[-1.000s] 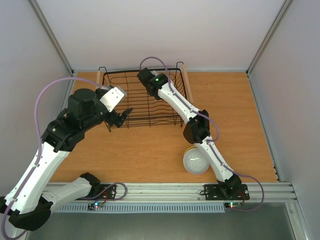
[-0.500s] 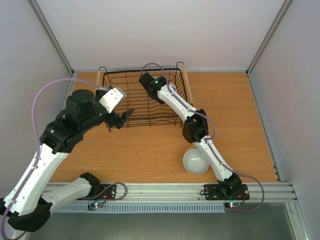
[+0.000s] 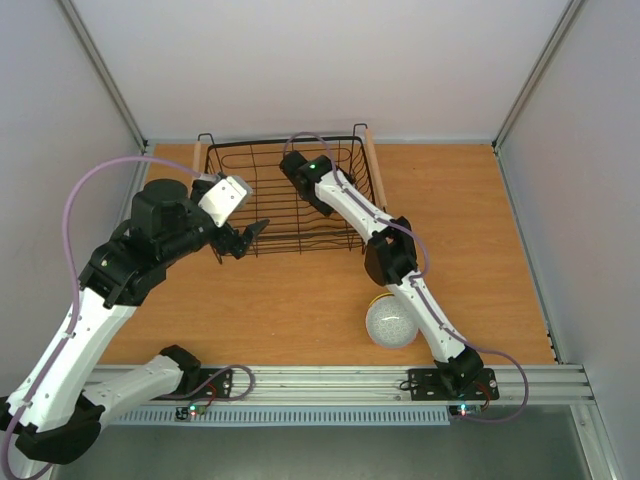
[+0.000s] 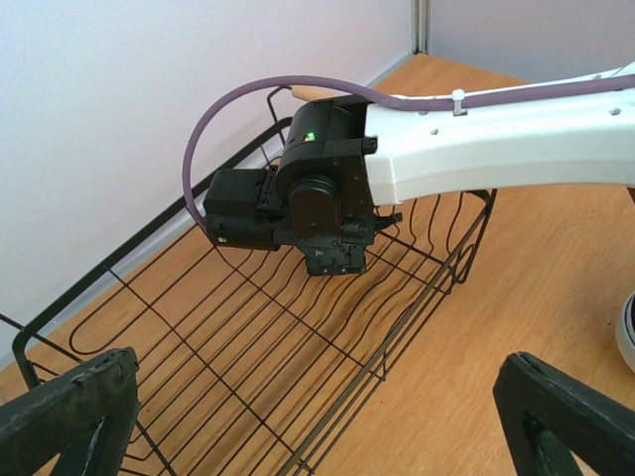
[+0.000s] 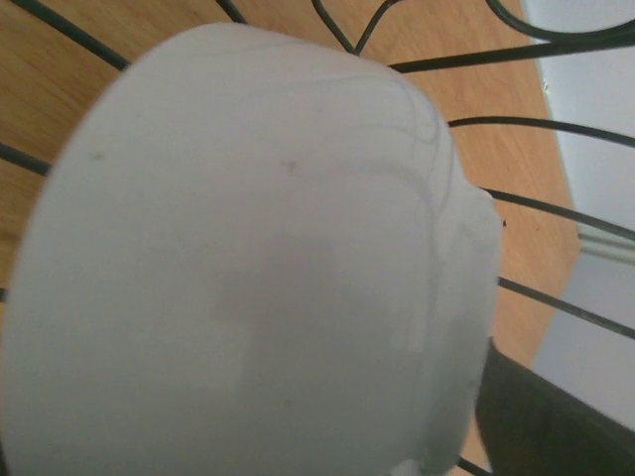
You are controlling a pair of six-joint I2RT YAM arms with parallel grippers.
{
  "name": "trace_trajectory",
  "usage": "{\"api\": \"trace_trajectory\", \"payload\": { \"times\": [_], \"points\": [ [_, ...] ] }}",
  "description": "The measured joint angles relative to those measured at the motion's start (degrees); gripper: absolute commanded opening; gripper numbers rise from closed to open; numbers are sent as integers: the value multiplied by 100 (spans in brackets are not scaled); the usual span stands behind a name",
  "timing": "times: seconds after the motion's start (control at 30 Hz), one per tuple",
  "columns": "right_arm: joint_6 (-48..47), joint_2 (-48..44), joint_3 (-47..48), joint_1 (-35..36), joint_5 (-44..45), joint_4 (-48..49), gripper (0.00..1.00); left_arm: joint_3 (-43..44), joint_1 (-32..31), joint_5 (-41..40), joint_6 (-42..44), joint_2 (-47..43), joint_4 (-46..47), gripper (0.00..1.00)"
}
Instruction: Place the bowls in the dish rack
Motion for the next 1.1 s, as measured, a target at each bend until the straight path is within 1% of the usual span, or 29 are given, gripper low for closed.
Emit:
{"api": "trace_trajectory", "payload": {
  "times": [0.03,0.23,0.37,0.57,0.7,0.77,0.83,0.87,0.97,1.03,1.07,1.1],
  "points": [
    [26,0,0,-7,-15,-15,98,0,0,4,0,0,0,97],
    [44,-2,-2,-15,-229,-55,99,0,0,7,0,4,0,97],
    [96,-105,-13,-17,-715,-48,99,0,0,4,0,33,2,97],
    [175,-796,-31,-4,-1891,-7,99,0,0,22,-2,98,0,97],
    [339,-1419,-160,4,-2199,177,99,0,0,114,-4,184,2,97],
    [525,-1947,-686,7,-2188,459,99,0,0,205,-24,297,2,96],
    [732,-2669,-1655,7,-2135,951,99,2,0,323,-72,472,4,94],
    [905,-3276,-2505,7,-2092,1351,99,15,0,389,-114,597,0,92],
    [1346,-4752,-4214,7,-1912,2096,97,103,-2,623,-267,1049,-11,89],
    [1676,-5768,-5156,7,-1727,2426,97,208,-68,737,-367,1370,-44,89],
    [1829,-6249,-5541,7,-1622,2553,96,317,-140,785,-459,1685,-59,89],
    [2017,-6789,-5995,4,-1521,2710,96,323,-245,791,-466,1709,-59,88]
  ]
}}
